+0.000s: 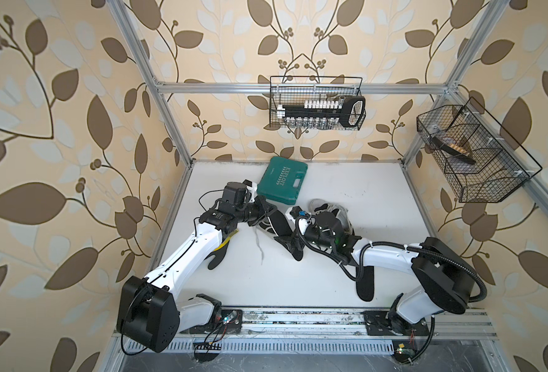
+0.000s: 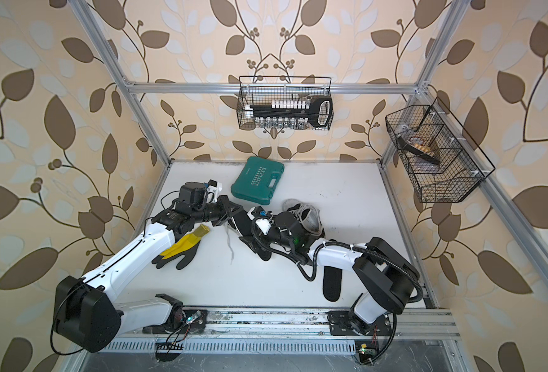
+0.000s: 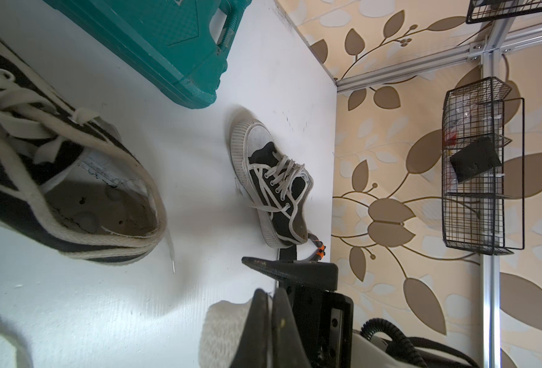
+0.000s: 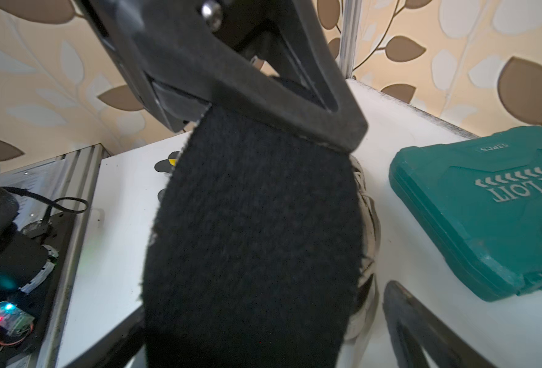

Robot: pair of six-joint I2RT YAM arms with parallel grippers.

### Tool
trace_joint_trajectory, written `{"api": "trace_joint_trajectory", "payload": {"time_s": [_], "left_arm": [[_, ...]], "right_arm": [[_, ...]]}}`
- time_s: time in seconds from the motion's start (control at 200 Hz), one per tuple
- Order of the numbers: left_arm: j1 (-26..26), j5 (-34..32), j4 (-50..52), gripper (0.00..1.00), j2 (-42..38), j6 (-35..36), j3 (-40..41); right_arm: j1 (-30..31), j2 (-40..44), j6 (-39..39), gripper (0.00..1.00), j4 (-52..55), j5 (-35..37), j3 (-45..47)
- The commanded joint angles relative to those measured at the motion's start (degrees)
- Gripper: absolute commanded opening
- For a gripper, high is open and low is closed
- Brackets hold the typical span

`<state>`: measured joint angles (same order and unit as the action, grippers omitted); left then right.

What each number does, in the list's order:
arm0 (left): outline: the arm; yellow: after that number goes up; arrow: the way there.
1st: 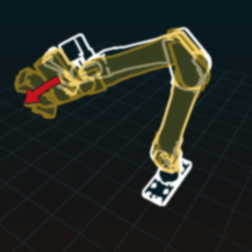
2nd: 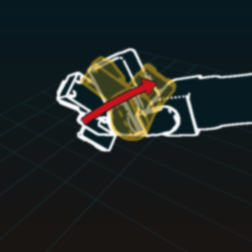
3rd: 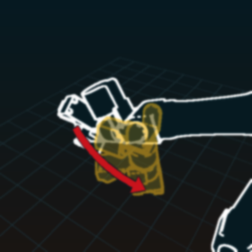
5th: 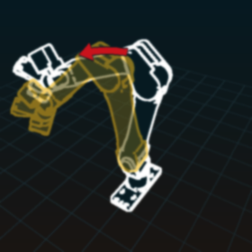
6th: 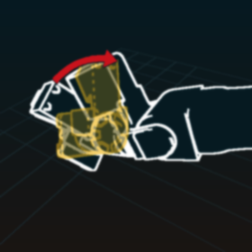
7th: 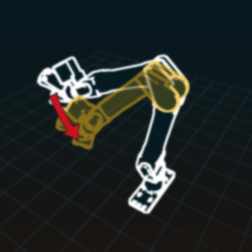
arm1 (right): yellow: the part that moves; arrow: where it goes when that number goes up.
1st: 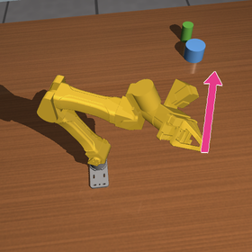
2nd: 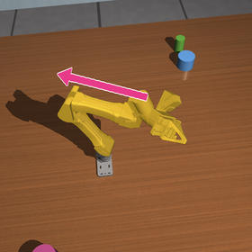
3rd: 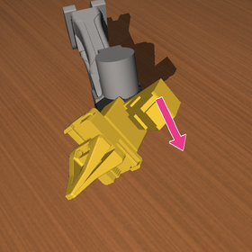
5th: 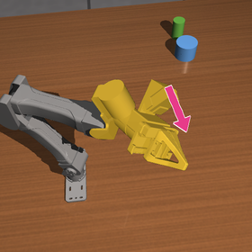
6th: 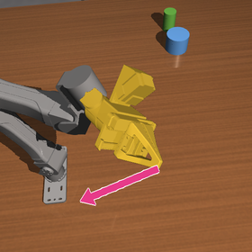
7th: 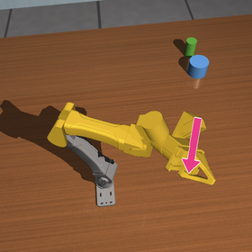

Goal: Insert the insole into the shoe
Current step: Pick up the insole from the center of the board.

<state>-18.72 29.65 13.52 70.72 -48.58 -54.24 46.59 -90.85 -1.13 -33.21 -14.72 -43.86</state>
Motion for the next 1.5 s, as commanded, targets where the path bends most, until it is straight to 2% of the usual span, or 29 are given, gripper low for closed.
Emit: {"api": "trace_joint_trajectory", "payload": {"time_s": [0.0,0.25,0.37,0.55,0.815,0.93,0.975,1.03,1.24,1.365,1.495], "left_arm": [[0.0,1.11,-0.94,0.0,-1.57,-1.8,-0.62],[-0.01,1.38,-0.86,0.0,-1.56,-1.78,-0.56],[0.3,1.45,-0.69,0.0,-1.55,-1.87,-0.41],[1.36,1.98,-1.04,0.0,-1.88,-2.22,0.58],[2.81,3.75,-3.41,0.0,-2.16,-4.16,2.33],[3.06,3.66,-3.15,0.0,-2.21,-4.16,2.29],[3.23,3.42,-2.91,0.1,-2.16,-4.16,2.43],[3.25,3.4,-2.9,0.26,-2.09,-4.16,2.55],[3.46,3.62,-3.5,0.6,-1.38,-3.84,2.0],[4.41,2.57,-0.45,0.69,-1.28,-0.87,0.07],[4.75,-6.05,9.15,0.73,-0.14,13.85,-4.13]], "right_arm": [[-0.08,-1.93,-1.38,0.99,-1.62,-5.93,-2.31],[-0.13,-4.53,-1.9,0.99,-4.79,-7.92,-3.56],[-0.14,-4.21,-2.42,0.94,-5.63,-8.24,-3.38],[-0.87,-2.56,-1.98,0.83,-6.1,-7.88,-2.17],[-1.82,-1.96,-1.56,0.59,-4.59,-10.69,-2.79],[-2.1,-1.84,-0.92,0.52,-2.93,-10.86,-3.37],[-2.15,-1.62,-0.42,0.48,-1.07,-10.4,-3.82],[-2.49,-1.04,0.13,0.46,3.31,-10.24,-5.36],[-3.72,0.41,2.41,0.33,23.19,-7.58,-11.35],[-5.23,2.09,2.0,0.32,31.08,-5.47,-12.68],[-7.54,3.79,1.82,0.31,40.2,-2.28,-14.29]]}}
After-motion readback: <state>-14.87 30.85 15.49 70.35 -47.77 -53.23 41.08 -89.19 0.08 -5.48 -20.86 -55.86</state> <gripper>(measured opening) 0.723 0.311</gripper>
